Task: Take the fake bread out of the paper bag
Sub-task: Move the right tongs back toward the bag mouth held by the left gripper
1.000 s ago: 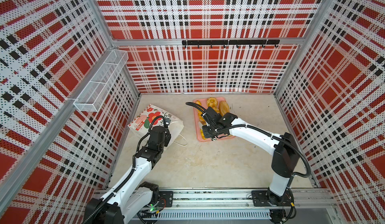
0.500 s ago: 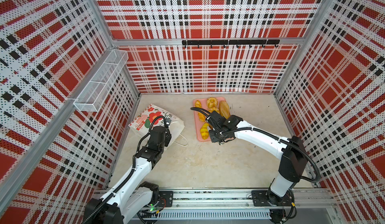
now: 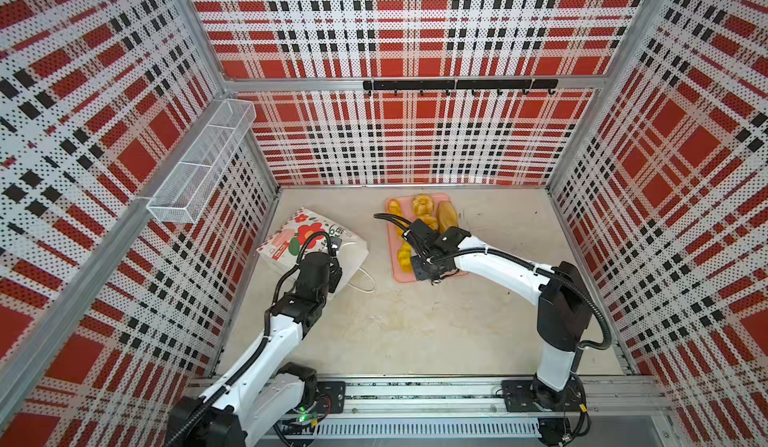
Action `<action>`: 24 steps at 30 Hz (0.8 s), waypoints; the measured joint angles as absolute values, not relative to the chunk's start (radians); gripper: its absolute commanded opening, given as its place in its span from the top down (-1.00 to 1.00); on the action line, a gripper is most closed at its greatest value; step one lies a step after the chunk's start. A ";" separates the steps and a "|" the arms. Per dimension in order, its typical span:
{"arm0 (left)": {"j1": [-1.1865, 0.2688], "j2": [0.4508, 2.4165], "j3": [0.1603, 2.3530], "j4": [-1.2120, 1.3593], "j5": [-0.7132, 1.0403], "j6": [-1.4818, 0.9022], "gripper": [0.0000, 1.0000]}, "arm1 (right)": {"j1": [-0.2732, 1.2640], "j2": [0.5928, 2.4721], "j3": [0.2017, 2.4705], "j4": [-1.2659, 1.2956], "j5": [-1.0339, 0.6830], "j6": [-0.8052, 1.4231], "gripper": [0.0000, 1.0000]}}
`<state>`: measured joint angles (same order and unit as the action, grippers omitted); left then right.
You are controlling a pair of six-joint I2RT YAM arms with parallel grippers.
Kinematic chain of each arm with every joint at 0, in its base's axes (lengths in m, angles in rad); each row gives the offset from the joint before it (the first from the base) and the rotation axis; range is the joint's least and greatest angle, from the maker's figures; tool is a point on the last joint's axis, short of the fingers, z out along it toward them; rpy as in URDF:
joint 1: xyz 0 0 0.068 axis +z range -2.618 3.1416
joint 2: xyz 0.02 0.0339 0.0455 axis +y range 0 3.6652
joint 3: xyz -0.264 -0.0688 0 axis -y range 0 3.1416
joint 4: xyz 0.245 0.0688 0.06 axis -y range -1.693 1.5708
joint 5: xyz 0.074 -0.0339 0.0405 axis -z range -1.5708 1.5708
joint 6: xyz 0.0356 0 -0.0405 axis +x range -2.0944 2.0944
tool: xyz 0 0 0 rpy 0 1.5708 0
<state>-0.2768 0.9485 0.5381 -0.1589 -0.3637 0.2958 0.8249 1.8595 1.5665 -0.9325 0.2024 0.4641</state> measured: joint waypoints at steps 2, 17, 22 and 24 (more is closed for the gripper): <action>-0.277 0.949 0.538 -0.159 -0.364 0.296 1.00 | 0.817 1.864 1.577 -0.933 0.202 0.456 1.00; -0.287 0.949 0.538 -0.159 -0.343 0.299 1.00 | 0.801 1.836 1.560 -0.928 0.172 0.430 0.94; -0.296 0.947 0.537 -0.159 -0.329 0.301 1.00 | 0.801 1.754 1.510 -0.933 0.153 0.434 0.90; -0.313 0.947 0.537 -0.161 -0.317 0.302 1.00 | 0.801 1.718 1.501 -0.936 0.146 0.434 0.89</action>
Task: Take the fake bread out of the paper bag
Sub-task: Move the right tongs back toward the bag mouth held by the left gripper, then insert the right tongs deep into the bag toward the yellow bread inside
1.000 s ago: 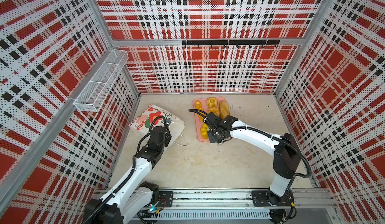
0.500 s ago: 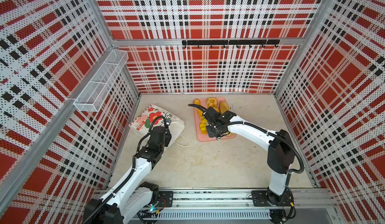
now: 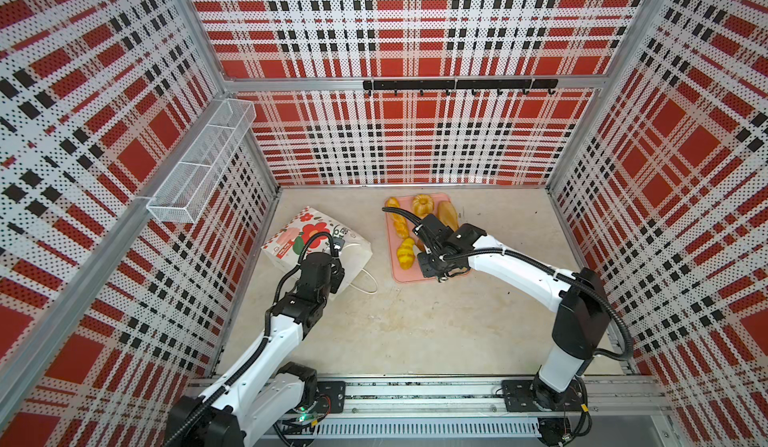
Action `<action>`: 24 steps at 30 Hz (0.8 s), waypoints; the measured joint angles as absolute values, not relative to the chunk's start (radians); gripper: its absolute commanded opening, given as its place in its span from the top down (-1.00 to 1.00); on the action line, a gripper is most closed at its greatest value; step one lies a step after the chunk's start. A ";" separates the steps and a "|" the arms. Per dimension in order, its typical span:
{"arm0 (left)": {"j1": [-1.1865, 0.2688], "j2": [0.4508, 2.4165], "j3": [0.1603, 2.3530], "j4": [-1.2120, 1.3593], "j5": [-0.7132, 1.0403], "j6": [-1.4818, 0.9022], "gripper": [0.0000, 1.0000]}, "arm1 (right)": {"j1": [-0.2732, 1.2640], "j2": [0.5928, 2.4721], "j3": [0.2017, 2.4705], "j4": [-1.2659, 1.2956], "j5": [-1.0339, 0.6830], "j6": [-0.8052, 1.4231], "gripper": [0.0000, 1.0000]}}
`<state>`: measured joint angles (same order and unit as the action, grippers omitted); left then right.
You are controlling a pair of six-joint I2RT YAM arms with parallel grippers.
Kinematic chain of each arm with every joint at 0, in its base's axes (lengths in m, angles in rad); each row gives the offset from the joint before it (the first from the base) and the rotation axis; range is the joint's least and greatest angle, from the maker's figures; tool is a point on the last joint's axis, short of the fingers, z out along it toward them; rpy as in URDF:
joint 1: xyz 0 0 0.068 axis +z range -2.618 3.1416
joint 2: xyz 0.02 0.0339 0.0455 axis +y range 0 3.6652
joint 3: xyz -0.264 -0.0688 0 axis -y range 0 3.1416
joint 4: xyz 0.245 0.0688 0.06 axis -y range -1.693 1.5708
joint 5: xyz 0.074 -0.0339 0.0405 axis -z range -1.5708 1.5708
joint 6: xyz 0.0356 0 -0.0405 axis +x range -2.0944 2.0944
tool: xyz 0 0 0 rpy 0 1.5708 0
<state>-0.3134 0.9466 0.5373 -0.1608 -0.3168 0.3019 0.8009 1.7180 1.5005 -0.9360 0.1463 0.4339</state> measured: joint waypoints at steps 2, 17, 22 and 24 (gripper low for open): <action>-0.329 0.947 0.537 -0.165 -0.303 0.305 1.00 | 0.801 1.674 1.485 -0.929 0.130 0.434 0.88; -0.369 0.898 0.537 -0.250 -0.227 0.347 1.00 | 0.931 1.486 1.122 -0.377 -0.263 0.667 0.64; -0.355 0.848 0.537 -0.281 -0.182 0.349 1.00 | 0.953 1.594 1.111 -0.157 -0.303 0.755 0.60; -0.335 0.838 0.537 -0.282 -0.160 0.344 1.00 | 0.955 1.643 1.111 -0.077 -0.306 0.787 0.55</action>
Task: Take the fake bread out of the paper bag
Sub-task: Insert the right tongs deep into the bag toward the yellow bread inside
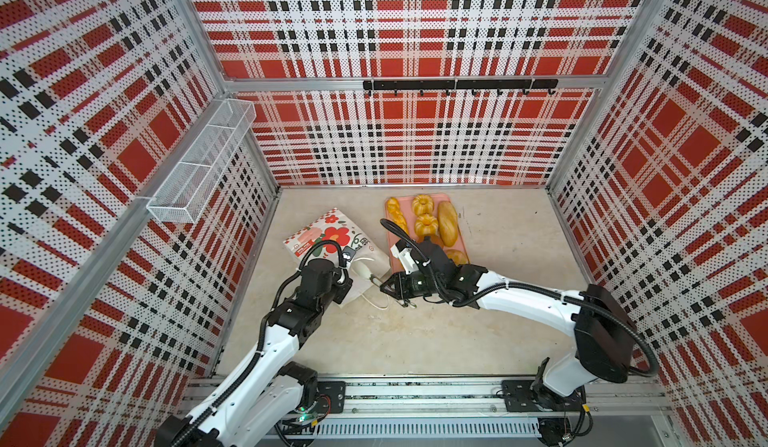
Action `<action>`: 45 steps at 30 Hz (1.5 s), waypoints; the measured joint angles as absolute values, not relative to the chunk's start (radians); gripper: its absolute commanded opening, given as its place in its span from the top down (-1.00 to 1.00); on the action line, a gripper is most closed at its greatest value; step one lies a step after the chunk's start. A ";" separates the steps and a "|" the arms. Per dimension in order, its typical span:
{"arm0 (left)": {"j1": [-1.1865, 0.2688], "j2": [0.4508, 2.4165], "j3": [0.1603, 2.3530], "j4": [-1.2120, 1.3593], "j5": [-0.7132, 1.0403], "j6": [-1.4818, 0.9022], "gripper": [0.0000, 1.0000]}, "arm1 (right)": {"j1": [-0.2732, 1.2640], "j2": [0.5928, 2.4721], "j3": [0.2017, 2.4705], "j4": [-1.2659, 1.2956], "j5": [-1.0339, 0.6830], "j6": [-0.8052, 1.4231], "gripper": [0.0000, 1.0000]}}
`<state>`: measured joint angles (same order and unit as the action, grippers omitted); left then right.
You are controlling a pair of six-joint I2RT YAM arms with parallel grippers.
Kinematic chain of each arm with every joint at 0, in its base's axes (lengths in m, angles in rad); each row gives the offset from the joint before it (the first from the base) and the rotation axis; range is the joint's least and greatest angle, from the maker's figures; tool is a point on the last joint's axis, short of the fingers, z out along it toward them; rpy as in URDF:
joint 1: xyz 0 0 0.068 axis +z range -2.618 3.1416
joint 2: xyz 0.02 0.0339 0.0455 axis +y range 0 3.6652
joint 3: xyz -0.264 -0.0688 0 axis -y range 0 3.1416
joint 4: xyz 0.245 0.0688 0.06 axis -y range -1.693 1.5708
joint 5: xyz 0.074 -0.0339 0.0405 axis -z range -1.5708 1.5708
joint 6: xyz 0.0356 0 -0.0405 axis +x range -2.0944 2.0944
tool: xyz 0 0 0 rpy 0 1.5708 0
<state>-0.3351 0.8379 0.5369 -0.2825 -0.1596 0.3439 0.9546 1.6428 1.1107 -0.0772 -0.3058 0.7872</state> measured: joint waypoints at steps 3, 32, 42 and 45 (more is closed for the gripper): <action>-0.300 0.828 0.537 -0.282 -0.127 0.334 1.00 | 0.955 1.724 1.111 0.033 -0.303 0.837 0.46; -0.255 0.892 0.528 -0.183 -0.055 0.303 1.00 | 0.953 2.197 1.335 0.611 -0.274 1.385 0.01; -0.263 0.891 0.528 -0.179 -0.052 0.303 1.00 | 0.953 2.297 1.355 0.691 -0.250 1.517 0.00; -0.265 0.891 0.528 -0.179 -0.053 0.303 1.00 | 0.953 2.328 1.378 0.719 -0.250 1.529 -0.01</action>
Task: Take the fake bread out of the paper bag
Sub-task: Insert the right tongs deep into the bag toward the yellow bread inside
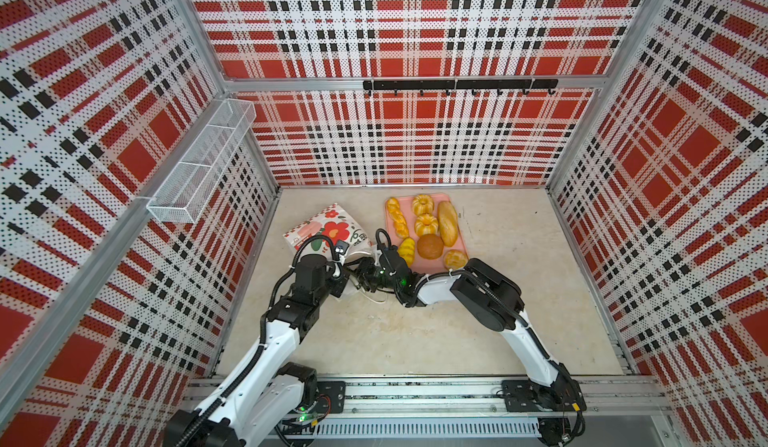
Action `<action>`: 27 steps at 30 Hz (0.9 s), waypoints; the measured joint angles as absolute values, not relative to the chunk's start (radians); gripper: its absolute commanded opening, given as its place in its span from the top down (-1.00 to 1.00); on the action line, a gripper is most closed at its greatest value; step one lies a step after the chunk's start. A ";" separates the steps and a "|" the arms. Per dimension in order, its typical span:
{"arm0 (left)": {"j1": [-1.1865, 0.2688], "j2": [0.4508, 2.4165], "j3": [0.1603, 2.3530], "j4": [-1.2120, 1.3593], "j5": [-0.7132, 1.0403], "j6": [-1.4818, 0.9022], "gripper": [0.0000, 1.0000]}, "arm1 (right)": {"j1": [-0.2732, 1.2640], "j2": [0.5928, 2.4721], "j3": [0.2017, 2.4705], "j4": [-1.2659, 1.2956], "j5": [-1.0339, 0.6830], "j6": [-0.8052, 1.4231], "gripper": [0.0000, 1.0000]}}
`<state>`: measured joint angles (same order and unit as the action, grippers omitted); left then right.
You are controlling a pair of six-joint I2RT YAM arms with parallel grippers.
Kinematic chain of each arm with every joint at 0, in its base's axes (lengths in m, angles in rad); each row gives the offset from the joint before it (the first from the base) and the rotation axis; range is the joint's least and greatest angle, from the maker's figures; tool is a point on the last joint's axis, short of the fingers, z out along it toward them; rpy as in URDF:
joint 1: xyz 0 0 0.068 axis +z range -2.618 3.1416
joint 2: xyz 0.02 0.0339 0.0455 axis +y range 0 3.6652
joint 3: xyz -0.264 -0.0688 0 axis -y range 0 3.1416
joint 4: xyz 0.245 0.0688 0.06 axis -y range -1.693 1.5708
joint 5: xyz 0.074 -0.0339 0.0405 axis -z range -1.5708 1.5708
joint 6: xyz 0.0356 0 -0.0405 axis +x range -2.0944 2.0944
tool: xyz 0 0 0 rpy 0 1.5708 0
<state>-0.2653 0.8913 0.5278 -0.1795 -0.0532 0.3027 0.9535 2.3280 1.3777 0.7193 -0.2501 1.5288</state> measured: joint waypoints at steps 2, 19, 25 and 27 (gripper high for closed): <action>-0.267 0.891 0.528 -0.179 -0.054 0.303 1.00 | 0.953 2.352 1.413 0.736 -0.253 1.538 -0.02; -0.326 0.893 0.524 -0.175 -0.095 0.343 1.00 | 0.934 2.444 1.514 0.777 -0.285 1.607 0.01; -0.327 0.897 0.509 -0.166 -0.095 0.342 1.00 | 0.920 2.501 1.644 0.712 -0.348 1.608 0.63; -0.327 0.898 0.509 -0.163 -0.096 0.341 1.00 | 0.917 2.501 1.642 0.705 -0.364 1.601 0.73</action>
<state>-0.3275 0.8982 0.5087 -0.1631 -0.0956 0.3412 0.9169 2.5011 1.6421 0.7052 -0.3637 1.6009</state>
